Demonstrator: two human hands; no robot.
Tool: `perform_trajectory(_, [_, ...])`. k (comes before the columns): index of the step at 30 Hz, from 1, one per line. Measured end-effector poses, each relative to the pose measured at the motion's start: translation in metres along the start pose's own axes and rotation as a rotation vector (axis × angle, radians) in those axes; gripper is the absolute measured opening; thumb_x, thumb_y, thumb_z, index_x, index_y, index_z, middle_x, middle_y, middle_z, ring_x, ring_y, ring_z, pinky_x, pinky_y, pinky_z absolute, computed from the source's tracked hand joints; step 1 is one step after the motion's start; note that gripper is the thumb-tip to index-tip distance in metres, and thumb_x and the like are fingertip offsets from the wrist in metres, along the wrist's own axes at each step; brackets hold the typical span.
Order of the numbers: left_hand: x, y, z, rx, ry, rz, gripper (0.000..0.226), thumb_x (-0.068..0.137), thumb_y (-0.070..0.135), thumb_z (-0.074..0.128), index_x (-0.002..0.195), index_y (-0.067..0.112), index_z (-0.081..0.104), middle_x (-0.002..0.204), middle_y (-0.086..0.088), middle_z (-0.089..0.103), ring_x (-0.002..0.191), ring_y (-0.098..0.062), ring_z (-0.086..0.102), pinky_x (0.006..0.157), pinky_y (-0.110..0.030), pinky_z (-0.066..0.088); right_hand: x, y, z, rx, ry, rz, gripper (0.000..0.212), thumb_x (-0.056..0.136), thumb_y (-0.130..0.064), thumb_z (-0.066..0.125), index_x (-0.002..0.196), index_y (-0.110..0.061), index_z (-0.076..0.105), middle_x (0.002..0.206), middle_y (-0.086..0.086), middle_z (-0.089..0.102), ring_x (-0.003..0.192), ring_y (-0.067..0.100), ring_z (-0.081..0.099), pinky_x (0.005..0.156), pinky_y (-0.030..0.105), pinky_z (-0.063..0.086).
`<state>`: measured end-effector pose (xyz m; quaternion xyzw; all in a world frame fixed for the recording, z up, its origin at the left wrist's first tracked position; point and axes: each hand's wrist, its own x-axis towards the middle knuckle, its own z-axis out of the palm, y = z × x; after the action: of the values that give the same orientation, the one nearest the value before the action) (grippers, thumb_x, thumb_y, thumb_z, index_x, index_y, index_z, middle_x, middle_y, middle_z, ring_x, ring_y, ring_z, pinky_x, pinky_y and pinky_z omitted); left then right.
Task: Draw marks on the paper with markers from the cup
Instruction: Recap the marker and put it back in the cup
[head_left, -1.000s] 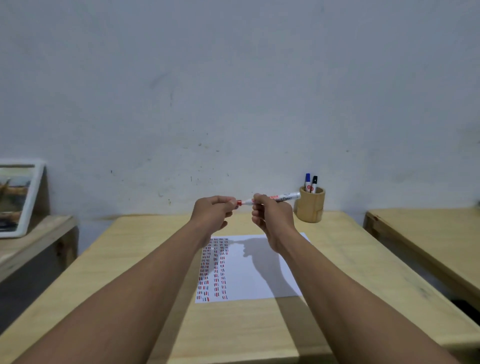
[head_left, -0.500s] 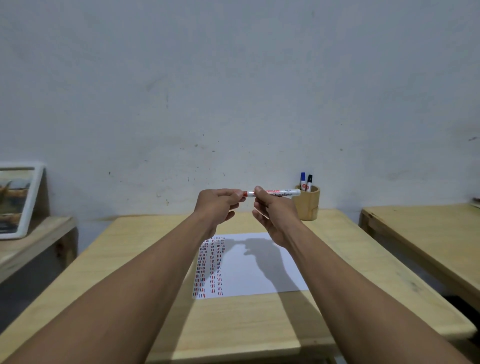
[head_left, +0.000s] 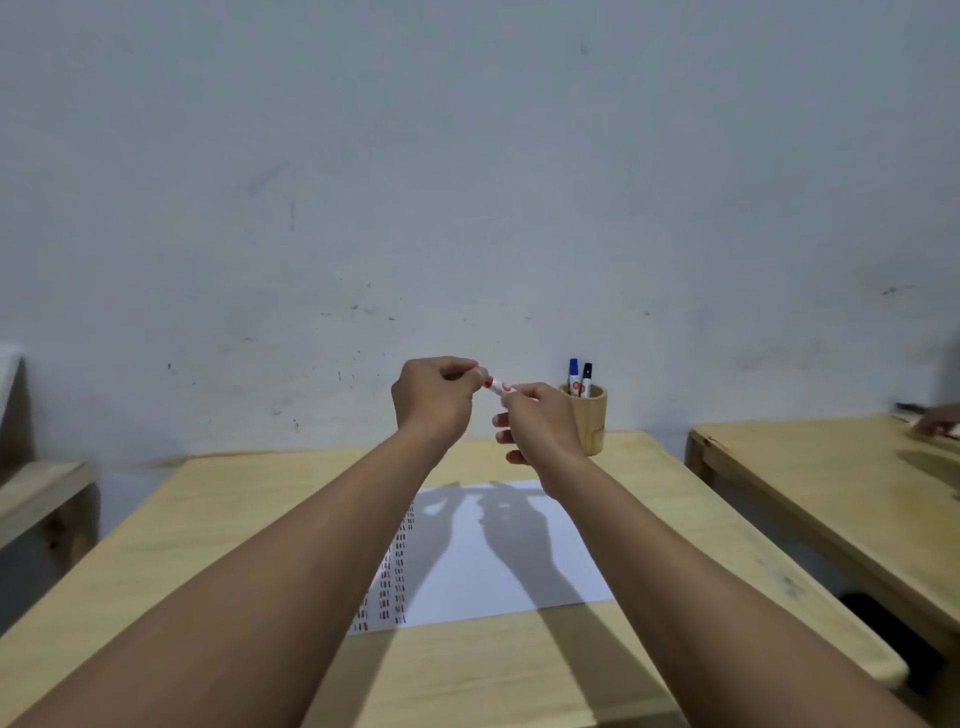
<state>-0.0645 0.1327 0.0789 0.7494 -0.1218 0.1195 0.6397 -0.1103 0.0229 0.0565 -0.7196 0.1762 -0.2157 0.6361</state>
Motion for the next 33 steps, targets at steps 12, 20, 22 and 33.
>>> perform_trajectory(12, [0.03, -0.011, 0.062, 0.115, -0.09, 0.081, 0.02, 0.094, 0.025, 0.064, 0.107, 0.018, 0.079, 0.099, 0.005, 0.076, 0.094, -0.014, 0.067, 0.085, -0.024, 0.047, 0.065, 0.002, -0.061, -0.511, 0.125, -0.223, 0.022, 0.098, -0.028, 0.061, 0.082, -0.016, 0.069, 0.067, 0.0, 0.058, 0.065, 0.023, 0.054, 0.053, 0.03, 0.036])
perform_trajectory(20, [0.051, -0.057, 0.123, 0.207, -0.238, 0.035, 0.037, 0.089, 0.028, 0.074, 0.124, 0.016, 0.069, 0.104, 0.001, 0.072, 0.089, -0.011, 0.066, 0.07, -0.015, 0.044, 0.138, -0.001, -0.089, -0.413, 0.272, -0.296, 0.008, 0.101, -0.022, 0.057, 0.108, -0.02, 0.06, 0.09, -0.002, 0.062, 0.075, 0.015, 0.06, 0.069, 0.032, 0.053])
perform_trajectory(22, [0.057, -0.066, 0.141, 0.231, -0.282, 0.024, 0.048, 0.085, 0.03, 0.077, 0.129, 0.016, 0.064, 0.109, 0.002, 0.067, 0.097, -0.015, 0.065, 0.079, -0.025, 0.051, 0.154, 0.002, -0.094, -0.389, 0.308, -0.307, 0.006, 0.101, -0.019, 0.057, 0.104, -0.024, 0.054, 0.094, -0.002, 0.06, 0.08, 0.017, 0.062, 0.075, 0.037, 0.057])
perform_trajectory(33, [0.071, -0.101, 0.205, 0.284, -0.347, 0.004, 0.069, 0.074, 0.036, 0.085, 0.132, 0.017, 0.054, 0.119, 0.0, 0.066, 0.105, -0.021, 0.063, 0.081, -0.03, 0.049, 0.199, 0.042, -0.107, -0.582, 0.169, -0.181, 0.022, 0.098, -0.027, 0.064, 0.095, -0.007, 0.072, 0.085, 0.006, 0.066, 0.076, 0.022, 0.06, 0.069, 0.032, 0.049])
